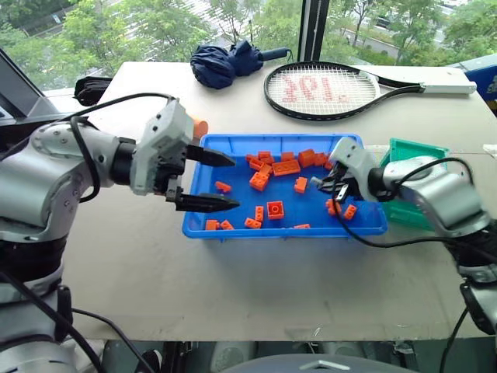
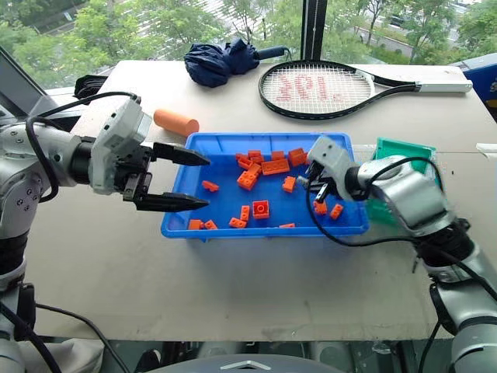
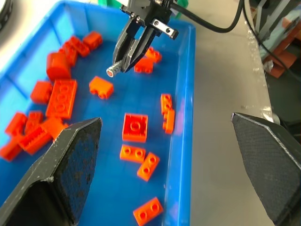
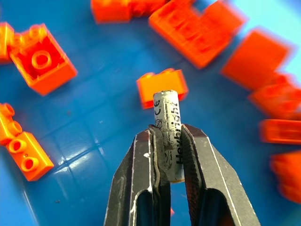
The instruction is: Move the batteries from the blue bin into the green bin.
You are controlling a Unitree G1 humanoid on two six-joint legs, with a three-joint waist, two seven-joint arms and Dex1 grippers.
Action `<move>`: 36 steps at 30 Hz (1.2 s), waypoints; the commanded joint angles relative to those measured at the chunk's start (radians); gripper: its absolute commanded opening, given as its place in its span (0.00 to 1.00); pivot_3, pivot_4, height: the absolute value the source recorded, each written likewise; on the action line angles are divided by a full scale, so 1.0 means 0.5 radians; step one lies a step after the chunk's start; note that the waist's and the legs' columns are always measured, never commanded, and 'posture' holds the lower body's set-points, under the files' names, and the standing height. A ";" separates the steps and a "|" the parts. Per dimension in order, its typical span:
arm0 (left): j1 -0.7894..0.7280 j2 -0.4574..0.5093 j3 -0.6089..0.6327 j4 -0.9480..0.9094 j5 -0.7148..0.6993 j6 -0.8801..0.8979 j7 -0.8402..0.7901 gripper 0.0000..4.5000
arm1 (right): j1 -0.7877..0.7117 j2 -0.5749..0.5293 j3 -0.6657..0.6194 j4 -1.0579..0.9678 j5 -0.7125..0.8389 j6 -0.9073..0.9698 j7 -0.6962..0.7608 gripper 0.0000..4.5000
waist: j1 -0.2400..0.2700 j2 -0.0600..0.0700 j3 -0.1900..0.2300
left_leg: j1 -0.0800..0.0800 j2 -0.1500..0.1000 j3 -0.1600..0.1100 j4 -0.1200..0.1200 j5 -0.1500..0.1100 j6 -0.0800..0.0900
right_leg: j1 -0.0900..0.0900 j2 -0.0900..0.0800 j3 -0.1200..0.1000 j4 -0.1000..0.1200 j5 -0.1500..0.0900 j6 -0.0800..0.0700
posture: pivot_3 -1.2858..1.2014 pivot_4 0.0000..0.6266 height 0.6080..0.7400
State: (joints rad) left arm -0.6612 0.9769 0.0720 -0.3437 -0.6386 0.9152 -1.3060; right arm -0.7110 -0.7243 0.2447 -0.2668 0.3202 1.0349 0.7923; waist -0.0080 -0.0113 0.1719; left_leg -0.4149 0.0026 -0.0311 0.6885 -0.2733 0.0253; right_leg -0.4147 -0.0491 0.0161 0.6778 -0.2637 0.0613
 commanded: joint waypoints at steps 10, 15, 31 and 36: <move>-0.306 -0.419 -0.085 0.038 -0.132 -0.074 0.327 1.00 | 0.310 -0.476 -0.906 -0.239 0.118 0.347 -0.155 0.00 | -0.005 0.000 0.000 | 0.001 0.001 0.001 -0.001 0.000 0.000 | 0.000 0.001 0.002 0.000 0.000 0.000 | 0.52 0.24 1.00; -0.439 -0.498 -0.138 0.110 -0.113 -0.162 0.327 1.00 | 0.412 -0.520 -0.895 -0.158 0.063 0.267 -0.236 0.00 | -0.019 0.001 0.000 | 0.003 0.000 0.007 -0.001 0.000 0.000 | 0.000 0.001 0.007 0.001 0.000 0.000 | 0.52 0.24 1.00; 0.073 -0.224 0.076 0.075 -0.045 -0.437 0.255 1.00 | 0.766 -0.295 -1.199 -0.285 0.244 -0.256 -0.122 0.92 | -0.010 0.001 0.000 | 0.003 0.002 0.007 -0.003 0.000 0.000 | 0.000 0.002 0.008 -0.001 0.000 0.000 | 0.52 0.24 1.00; 0.614 -0.270 0.378 -0.238 -0.155 -0.414 0.467 1.00 | 1.349 -0.025 -1.504 -0.446 0.416 -0.924 0.264 0.92 | 0.005 0.001 0.000 | 0.002 0.004 0.004 -0.004 -0.001 0.001 | 0.002 0.000 0.005 -0.003 0.000 0.000 | 0.52 0.24 1.00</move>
State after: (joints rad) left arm -0.3776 0.8426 0.2056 -0.3771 -0.6834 0.7151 -1.1018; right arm -0.0604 -0.7538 -0.4337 -0.4388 0.4924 0.6903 0.8610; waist -0.0055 -0.0108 0.1717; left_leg -0.4142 0.0044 -0.0290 0.6862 -0.2735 0.0257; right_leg -0.4139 -0.0494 0.0188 0.6754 -0.2637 0.0614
